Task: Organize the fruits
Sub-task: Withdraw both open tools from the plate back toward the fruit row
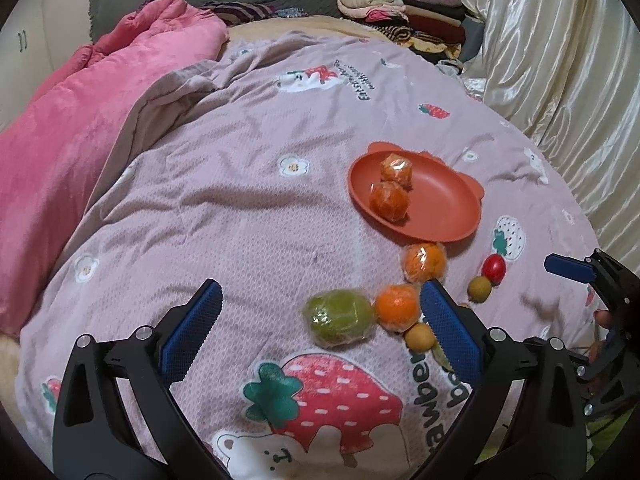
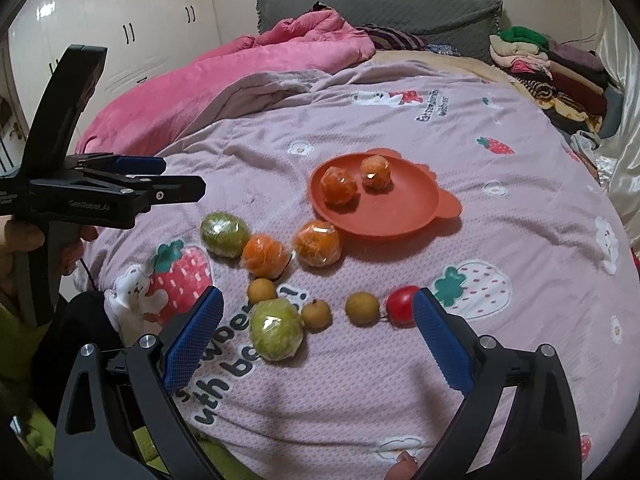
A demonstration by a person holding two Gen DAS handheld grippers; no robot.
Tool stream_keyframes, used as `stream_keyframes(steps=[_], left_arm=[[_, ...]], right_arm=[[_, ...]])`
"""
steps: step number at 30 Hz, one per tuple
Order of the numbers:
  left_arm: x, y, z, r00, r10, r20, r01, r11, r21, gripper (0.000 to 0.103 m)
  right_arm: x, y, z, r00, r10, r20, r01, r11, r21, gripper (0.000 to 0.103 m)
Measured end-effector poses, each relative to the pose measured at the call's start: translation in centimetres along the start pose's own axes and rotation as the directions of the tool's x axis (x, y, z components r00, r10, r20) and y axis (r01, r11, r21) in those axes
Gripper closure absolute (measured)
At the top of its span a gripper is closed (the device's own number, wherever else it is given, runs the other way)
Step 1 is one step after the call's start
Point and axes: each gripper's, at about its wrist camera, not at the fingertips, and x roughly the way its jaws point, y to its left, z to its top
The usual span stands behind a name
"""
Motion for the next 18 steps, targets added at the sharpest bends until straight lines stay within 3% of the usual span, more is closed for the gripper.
stream_keyframes(steps=[18], left_arm=[[1.0,0.2,-2.4,0.998,0.002,-0.069,0.0,1.0,0.019,0.01]], right_arm=[[1.6,1.6,-2.0,0.997,0.021,-0.073,-0.022,1.0,-0.001,0.008]])
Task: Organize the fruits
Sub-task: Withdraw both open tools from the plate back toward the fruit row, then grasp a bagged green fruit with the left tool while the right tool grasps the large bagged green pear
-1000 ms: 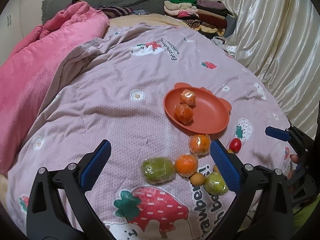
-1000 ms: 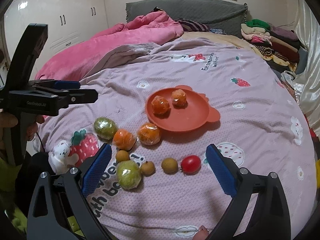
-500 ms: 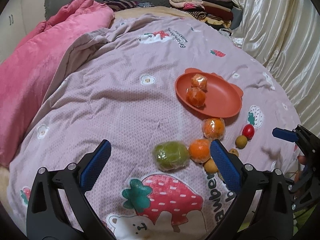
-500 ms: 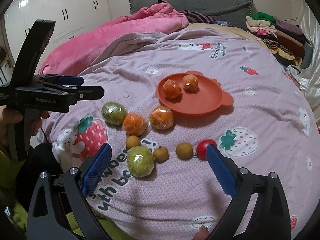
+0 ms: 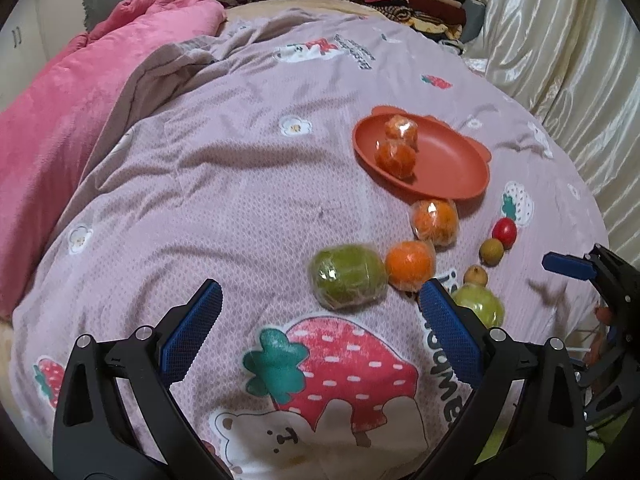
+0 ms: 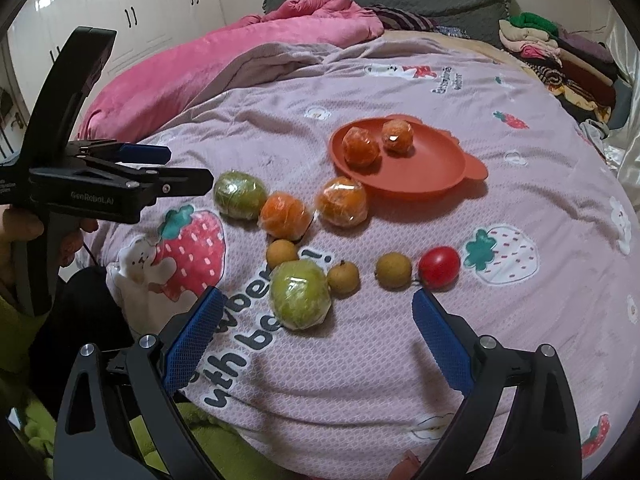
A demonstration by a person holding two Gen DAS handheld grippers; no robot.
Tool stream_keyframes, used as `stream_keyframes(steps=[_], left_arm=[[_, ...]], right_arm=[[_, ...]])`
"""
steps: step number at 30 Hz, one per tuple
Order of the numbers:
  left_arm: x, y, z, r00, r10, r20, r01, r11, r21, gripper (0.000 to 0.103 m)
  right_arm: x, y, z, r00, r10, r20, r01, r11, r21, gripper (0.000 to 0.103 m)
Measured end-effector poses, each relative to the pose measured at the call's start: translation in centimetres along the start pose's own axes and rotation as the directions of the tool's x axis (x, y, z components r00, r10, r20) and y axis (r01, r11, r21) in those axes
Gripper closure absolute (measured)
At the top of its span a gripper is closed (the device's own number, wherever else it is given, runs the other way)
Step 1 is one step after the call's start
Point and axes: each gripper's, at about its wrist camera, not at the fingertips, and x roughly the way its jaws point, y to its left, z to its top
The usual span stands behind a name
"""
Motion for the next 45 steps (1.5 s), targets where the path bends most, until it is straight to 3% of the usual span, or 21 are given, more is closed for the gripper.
stream_keyframes(steps=[15,17,22,26,31,40,45], left_arm=[[2.6,-0.7,-1.0,0.999,-0.002,-0.036,0.003,0.999,0.037,0.01],[2.8,-0.7,-1.0,0.999,-0.006,-0.037,0.007,0.999,0.039,0.016],[3.2,-0.5,-0.8,0.999,-0.013,-0.036,0.014,0.999,0.038,0.024],[3.3,-0.4,-0.7,0.999,-0.016,-0.032,0.018,0.999,0.033,0.035],[3.6,-0.5,-0.7,0.999,-0.032,-0.04,0.034,0.999,0.037,0.039],[4.5,-0.9,-0.5,0.998,-0.044,-0.05,0.046,0.998,0.045,0.043],[4.8,-0.9,-0.4,0.998,-0.05,-0.05,0.052,0.998,0.046,0.044]], right_arm=[[1.6,0.3,-0.6,0.999,0.014,-0.042,-0.014,1.0,0.005,0.009],[1.8,0.3,-0.6,0.999,0.016,-0.049,-0.016,1.0,0.007,0.009],[2.3,0.4,-0.7,0.997,0.03,-0.068,-0.03,1.0,-0.001,0.026],[2.8,0.5,-0.7,0.995,0.054,-0.088,-0.054,0.999,-0.004,0.048],[3.5,0.7,-0.7,0.992,0.071,-0.101,-0.073,0.997,-0.013,0.055],[4.9,1.0,0.1,0.993,0.069,-0.099,-0.073,0.997,-0.032,0.056],[5.5,0.8,-0.1,0.994,0.059,-0.093,-0.063,0.997,-0.041,0.063]])
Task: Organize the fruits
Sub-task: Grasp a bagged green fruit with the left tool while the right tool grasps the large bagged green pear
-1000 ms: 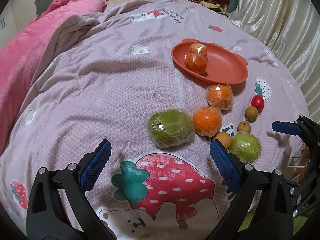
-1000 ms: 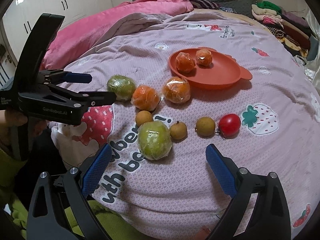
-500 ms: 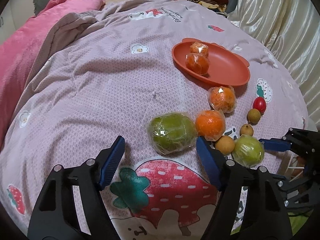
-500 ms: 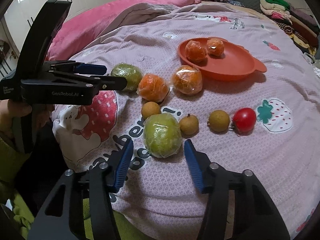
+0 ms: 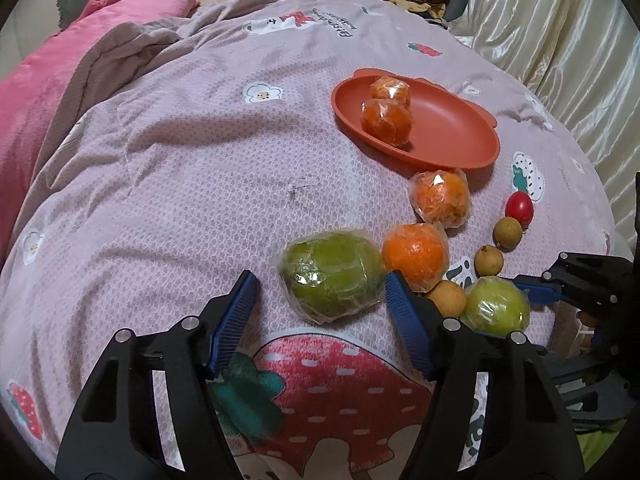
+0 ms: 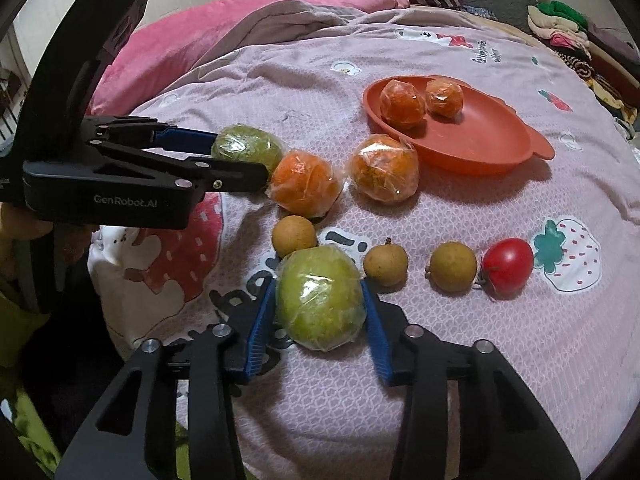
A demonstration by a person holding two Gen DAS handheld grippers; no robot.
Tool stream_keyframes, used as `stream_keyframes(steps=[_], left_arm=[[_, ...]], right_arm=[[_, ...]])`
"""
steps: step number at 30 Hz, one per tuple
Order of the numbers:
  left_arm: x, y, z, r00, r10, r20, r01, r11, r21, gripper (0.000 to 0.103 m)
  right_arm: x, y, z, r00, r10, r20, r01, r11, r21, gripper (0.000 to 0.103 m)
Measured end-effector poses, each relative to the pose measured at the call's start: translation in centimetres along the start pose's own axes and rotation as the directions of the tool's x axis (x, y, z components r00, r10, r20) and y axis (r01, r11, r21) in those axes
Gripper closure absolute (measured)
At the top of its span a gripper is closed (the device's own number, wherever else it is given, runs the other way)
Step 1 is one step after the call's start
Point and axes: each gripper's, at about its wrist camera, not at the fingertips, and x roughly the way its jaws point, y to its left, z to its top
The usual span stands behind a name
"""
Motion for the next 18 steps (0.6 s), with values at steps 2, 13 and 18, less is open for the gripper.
stream_keyframes(steps=[2,13,18], left_arm=[[0.2,0.0,0.1,1.0,-0.004,0.001,0.004,1.0,-0.002,0.044],[0.8,-0.2,0.5,0.999,-0.038,0.006,0.038,0.999,0.002,0.057],[0.6,-0.2,0.5,0.999,-0.043,0.011,0.043,0.999,-0.001,0.058]], right_arm=[[0.0,-0.2,-0.1,1.0,0.009,0.005,-0.009,1.0,0.006,0.063],[-0.6,-0.5,-0.5,0.999,0.032,0.02,-0.032,0.999,0.025,0.064],[-1.0,-0.6,-0.5,0.999,0.04,0.025,-0.041,0.999,0.032,0.064]])
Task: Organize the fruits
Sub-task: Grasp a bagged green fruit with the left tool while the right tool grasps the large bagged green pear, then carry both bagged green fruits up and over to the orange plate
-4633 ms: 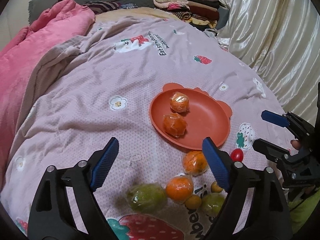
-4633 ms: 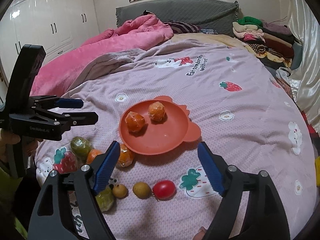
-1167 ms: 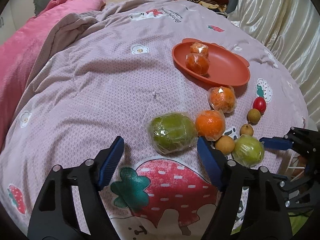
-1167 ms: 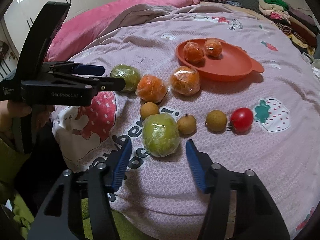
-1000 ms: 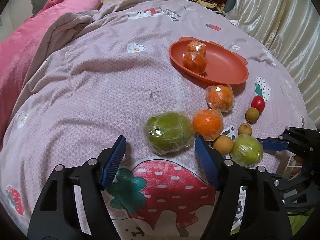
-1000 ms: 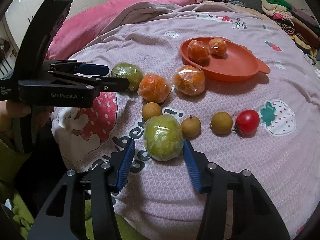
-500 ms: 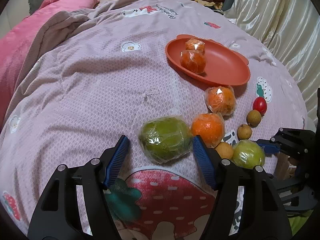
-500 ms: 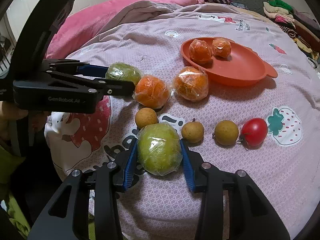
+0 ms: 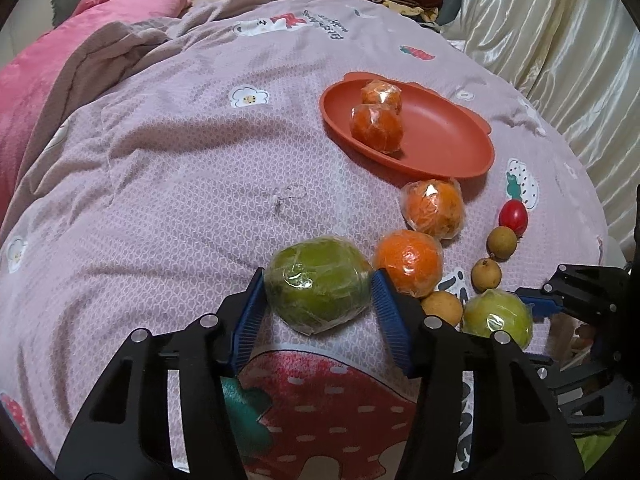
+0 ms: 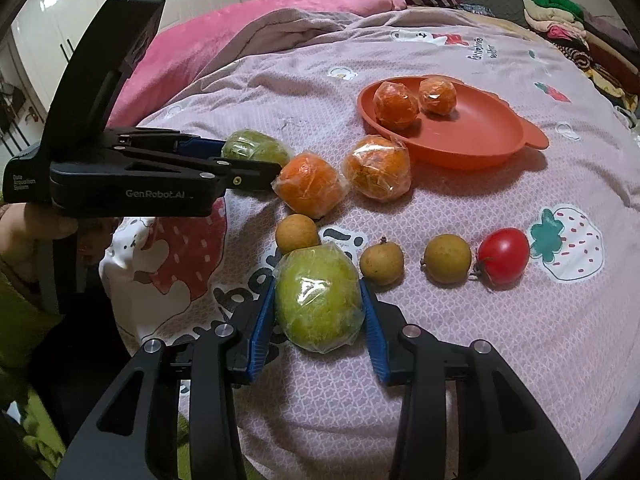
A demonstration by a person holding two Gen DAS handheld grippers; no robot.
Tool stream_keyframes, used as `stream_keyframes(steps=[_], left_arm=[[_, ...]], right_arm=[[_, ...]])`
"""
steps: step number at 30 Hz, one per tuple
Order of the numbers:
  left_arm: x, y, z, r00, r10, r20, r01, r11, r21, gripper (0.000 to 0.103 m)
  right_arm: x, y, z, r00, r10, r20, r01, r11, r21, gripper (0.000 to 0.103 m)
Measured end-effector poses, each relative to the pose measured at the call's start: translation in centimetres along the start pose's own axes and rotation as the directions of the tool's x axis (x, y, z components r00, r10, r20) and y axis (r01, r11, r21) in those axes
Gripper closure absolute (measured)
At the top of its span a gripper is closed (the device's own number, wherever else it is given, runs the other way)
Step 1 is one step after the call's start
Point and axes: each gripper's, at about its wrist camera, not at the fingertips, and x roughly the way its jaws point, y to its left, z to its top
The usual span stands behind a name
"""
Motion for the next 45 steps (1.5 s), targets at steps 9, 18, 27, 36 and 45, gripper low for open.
stream_keyframes(steps=[9,18,27,36,45], left_arm=[[-1.8,-0.2,0.2,0.999,0.005,0.034,-0.005,1.0,0.011,0.059],[-3.2,-1.0,0.6,0.998,-0.011,0.067,0.009,1.0,0.029,0.059],[-4.3,-2.0,1.0,0.995,-0.036,0.09,0.032,0.998,0.049,0.06],[-4.4,-2.8,2.0,0.994,-0.056,0.097,0.05,0.997,0.061,0.063],[-3.1,-3.6,4.5,0.994,-0.078,0.08,0.073,0.996,0.057,0.063]], right_arm=[[-1.7,-0.7,0.2,0.999,0.007,0.037,-0.008,1.0,0.02,0.064],[-3.5,-2.7,0.6,0.996,-0.015,0.087,0.009,0.997,0.071,0.064],[-4.8,-4.6,1.5,0.991,-0.05,0.127,0.038,0.995,0.095,0.064],[-4.7,-6.1,2.4,0.988,-0.066,0.138,0.052,0.994,0.1,0.064],[-4.1,-7.7,4.8,0.984,-0.064,0.167,0.048,0.994,0.102,0.064]])
